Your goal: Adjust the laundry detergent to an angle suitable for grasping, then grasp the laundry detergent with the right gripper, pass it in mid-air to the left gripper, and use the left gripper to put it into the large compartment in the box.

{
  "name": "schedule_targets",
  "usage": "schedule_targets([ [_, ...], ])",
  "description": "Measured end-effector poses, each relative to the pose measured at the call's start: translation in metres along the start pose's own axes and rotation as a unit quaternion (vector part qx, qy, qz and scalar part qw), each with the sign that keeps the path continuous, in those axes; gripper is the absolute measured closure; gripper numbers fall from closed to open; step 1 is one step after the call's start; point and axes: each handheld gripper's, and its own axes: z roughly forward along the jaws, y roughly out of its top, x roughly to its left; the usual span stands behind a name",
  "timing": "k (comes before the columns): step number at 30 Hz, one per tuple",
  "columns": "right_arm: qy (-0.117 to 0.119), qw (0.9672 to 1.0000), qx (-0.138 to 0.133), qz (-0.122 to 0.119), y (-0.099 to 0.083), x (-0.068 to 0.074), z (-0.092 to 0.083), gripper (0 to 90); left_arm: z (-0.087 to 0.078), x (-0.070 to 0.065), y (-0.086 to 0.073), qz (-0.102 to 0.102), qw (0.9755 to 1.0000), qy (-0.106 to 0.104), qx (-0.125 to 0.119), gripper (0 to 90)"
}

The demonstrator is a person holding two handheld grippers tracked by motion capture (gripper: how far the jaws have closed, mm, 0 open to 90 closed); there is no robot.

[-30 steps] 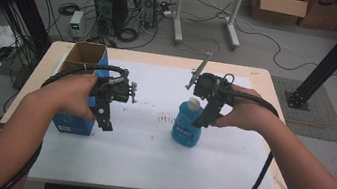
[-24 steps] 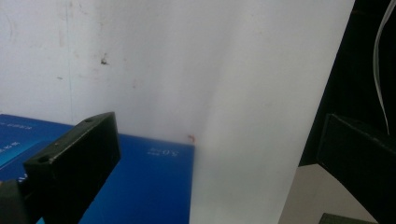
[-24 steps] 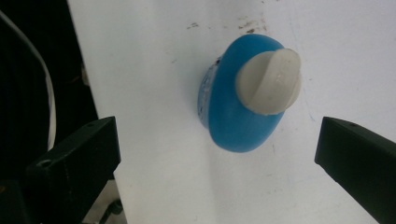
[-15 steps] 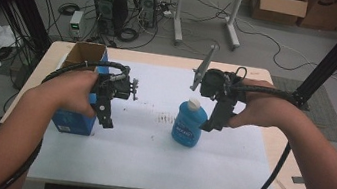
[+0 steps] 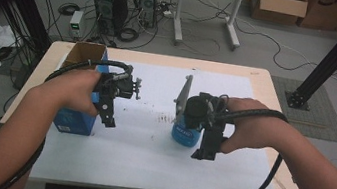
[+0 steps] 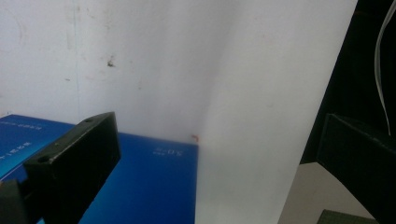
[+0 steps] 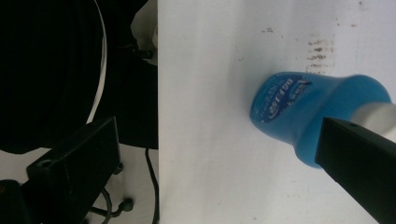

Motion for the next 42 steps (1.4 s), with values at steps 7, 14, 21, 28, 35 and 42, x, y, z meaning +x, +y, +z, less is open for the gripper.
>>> schedule_targets([
  [7,0.000,0.9999,-0.006,0.012,-0.003,-0.005,0.003,0.0,-0.004,-0.001,-0.001,0.000,1.0000,0.002,0.003,0.0],
  [14,0.000,0.9998,-0.009,0.017,-0.008,-0.004,0.006,0.0,-0.007,-0.002,-0.002,-0.001,1.0000,0.006,0.000,0.0],
  [21,0.000,0.9998,-0.012,0.018,-0.011,-0.004,0.007,0.0,-0.004,-0.001,0.005,0.006,1.0000,0.003,0.001,0.0],
  [28,0.000,0.9997,-0.013,0.023,-0.014,-0.009,0.010,0.0,-0.003,0.000,0.007,0.005,1.0000,0.006,-0.001,0.1],
  [35,0.002,0.9997,-0.012,0.020,-0.015,-0.009,0.011,0.0,-0.005,0.000,0.007,0.004,1.0000,0.005,0.004,0.1],
  [42,0.002,0.9997,-0.010,0.022,-0.015,-0.005,0.012,0.0,-0.005,-0.002,0.007,0.008,0.9999,0.004,-0.007,0.0],
])
